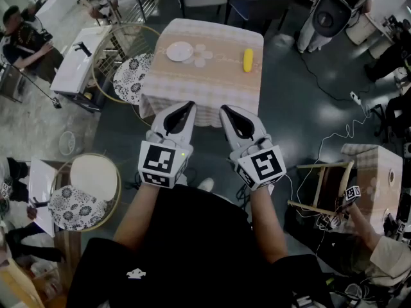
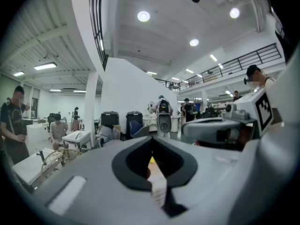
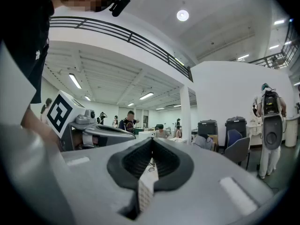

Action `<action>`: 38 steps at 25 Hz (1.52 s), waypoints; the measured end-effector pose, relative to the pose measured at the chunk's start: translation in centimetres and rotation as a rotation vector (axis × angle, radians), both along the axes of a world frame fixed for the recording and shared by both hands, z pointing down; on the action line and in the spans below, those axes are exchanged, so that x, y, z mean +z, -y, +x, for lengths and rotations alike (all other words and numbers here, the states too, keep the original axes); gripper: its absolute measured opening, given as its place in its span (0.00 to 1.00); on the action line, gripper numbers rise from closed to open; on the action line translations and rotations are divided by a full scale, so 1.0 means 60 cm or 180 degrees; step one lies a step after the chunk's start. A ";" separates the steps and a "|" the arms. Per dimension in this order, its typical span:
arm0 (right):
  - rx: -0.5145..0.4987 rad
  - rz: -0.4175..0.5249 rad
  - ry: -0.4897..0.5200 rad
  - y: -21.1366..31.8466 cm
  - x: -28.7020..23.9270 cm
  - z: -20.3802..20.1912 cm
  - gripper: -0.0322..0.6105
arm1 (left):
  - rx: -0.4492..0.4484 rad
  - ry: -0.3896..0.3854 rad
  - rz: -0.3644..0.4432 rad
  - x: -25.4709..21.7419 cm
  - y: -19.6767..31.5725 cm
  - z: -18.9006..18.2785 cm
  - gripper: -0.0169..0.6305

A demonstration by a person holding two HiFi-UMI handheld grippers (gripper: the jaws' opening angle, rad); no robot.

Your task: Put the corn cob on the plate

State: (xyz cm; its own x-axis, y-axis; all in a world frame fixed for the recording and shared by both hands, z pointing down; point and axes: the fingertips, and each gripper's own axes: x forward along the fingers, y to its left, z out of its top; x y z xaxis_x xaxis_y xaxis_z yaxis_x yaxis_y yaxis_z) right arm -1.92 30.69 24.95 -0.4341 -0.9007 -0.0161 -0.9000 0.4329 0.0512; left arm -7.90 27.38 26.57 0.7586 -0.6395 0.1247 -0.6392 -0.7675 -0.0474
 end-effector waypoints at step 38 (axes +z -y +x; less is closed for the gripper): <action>0.0135 -0.0168 -0.0052 0.194 0.014 0.024 0.05 | 0.0117 0.0059 -0.0074 0.012 0.193 0.009 0.03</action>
